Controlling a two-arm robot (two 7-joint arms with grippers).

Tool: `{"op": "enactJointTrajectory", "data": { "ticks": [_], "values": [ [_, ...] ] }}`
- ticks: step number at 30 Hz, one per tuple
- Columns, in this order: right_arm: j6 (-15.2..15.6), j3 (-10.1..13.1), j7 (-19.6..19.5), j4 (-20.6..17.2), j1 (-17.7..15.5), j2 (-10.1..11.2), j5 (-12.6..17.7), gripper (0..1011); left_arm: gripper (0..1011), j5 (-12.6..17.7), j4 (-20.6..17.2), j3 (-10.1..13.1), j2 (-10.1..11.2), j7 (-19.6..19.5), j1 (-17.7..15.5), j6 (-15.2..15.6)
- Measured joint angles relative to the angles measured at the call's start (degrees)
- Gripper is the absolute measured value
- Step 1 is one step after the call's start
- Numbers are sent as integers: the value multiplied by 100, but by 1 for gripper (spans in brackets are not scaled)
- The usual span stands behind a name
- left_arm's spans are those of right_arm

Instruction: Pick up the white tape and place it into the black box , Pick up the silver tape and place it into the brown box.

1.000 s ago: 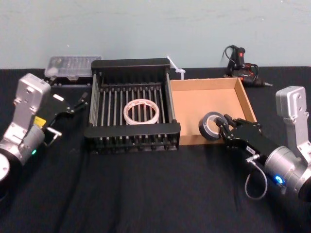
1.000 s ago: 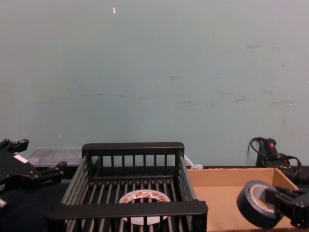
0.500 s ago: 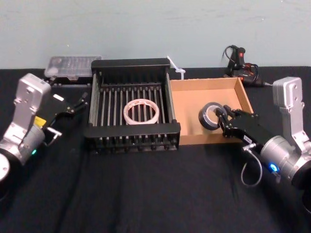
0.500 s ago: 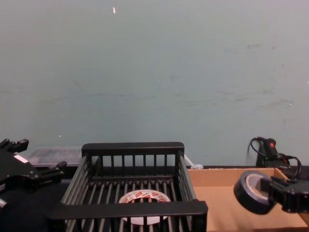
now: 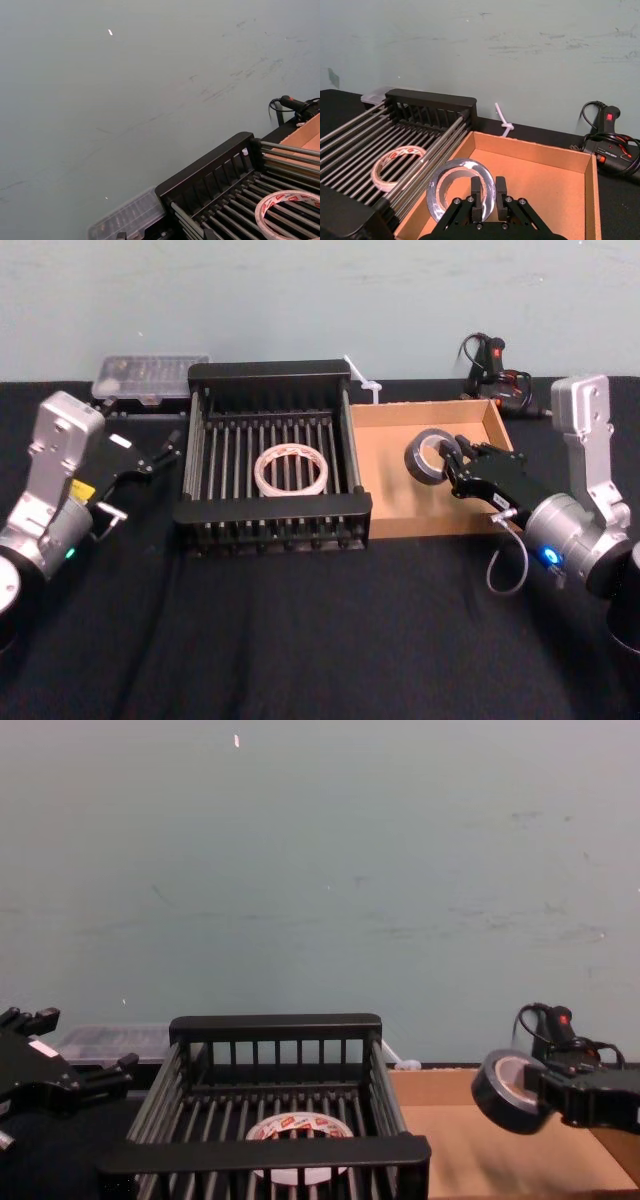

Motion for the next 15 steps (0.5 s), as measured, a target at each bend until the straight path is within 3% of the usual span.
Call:
{"op": "enactJointTrajectory", "data": {
  "ticks": [15],
  "values": [
    [52, -16, -12, 564, 459, -153, -77, 176, 1001, 0, 0, 0, 0, 0, 0, 0]
  ]
}}
